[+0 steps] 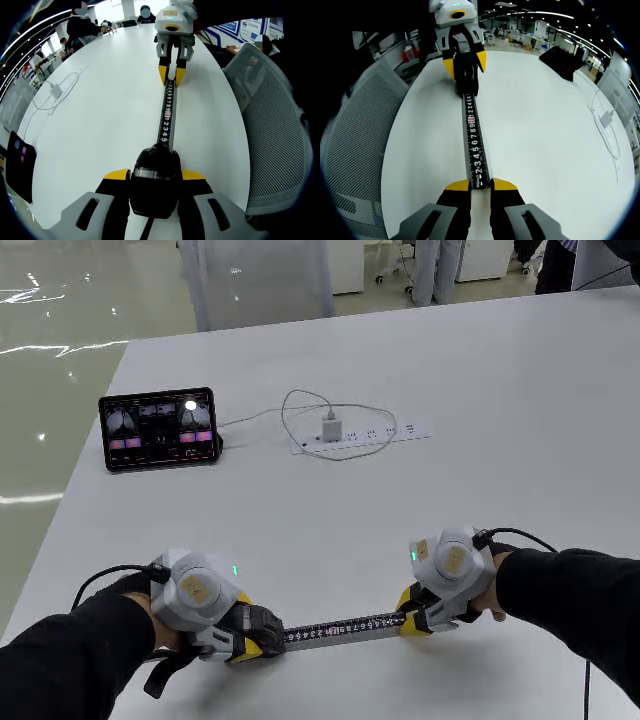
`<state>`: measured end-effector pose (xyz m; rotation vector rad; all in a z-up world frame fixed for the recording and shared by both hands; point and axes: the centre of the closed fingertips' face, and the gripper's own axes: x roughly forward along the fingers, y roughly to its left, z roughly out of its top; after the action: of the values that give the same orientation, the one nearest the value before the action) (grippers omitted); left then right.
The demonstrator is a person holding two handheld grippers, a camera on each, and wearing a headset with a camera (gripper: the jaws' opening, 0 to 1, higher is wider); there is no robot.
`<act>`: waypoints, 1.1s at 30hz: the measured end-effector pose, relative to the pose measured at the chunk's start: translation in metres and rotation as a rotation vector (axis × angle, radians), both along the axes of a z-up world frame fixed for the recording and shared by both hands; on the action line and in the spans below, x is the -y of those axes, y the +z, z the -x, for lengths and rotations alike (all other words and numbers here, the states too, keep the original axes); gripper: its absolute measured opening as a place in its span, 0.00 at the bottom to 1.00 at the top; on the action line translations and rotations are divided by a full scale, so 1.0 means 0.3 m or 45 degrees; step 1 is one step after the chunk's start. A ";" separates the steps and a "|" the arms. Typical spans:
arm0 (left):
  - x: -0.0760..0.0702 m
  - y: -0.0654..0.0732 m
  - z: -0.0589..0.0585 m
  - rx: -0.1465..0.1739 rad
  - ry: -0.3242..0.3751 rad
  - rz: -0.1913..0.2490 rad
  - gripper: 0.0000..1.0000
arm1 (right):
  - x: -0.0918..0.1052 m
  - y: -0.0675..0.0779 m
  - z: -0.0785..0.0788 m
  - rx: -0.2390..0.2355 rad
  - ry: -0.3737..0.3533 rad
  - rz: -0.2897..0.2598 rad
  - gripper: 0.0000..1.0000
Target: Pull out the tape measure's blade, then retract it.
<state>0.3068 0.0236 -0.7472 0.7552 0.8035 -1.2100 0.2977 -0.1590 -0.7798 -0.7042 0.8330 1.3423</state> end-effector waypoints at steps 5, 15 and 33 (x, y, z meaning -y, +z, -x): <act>-0.001 0.000 0.000 0.002 0.001 0.000 0.31 | 0.008 0.001 0.000 0.001 0.003 0.003 0.10; -0.001 0.001 0.000 0.000 0.002 -0.001 0.31 | 0.023 0.001 -0.004 0.004 -0.002 0.006 0.10; -0.001 0.002 0.001 0.001 0.002 -0.002 0.31 | 0.053 -0.001 -0.005 0.007 -0.009 0.013 0.10</act>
<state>0.3065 0.0239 -0.7466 0.7561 0.8042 -1.2075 0.2991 -0.1750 -0.7802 -0.7120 0.8382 1.3301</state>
